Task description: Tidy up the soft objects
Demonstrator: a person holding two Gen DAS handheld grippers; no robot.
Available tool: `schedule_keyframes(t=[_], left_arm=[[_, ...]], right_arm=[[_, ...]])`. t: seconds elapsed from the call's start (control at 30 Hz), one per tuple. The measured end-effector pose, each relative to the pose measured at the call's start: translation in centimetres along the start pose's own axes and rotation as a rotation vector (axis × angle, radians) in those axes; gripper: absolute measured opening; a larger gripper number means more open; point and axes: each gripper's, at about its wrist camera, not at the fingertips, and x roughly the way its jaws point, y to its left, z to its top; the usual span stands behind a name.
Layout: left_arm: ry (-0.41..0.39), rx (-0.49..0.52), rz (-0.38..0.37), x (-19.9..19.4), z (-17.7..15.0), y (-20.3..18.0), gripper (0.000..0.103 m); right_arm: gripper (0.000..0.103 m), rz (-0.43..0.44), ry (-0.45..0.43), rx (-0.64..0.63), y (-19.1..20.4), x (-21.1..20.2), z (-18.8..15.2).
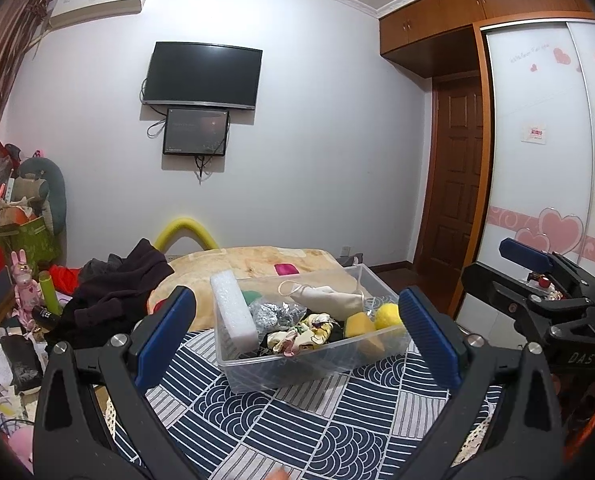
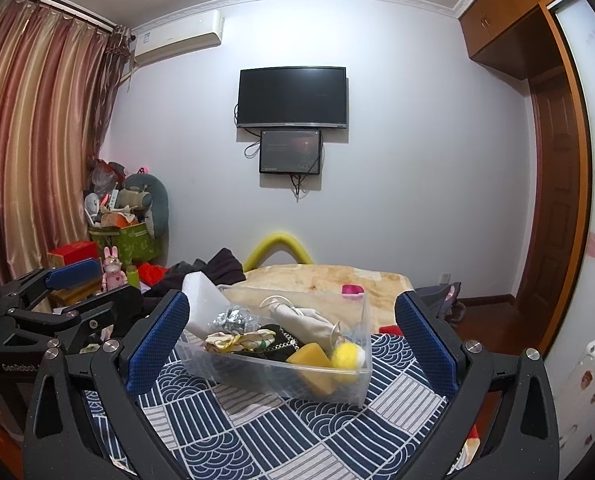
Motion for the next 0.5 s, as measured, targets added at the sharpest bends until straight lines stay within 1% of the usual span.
schedule_keyframes(t=[0.5], left_arm=[[0.009,0.006,-0.018,0.1,-0.18,-0.4,0.103]], right_arm=[[0.103,0.004,0.006,0.007,0.05,0.04,-0.09]])
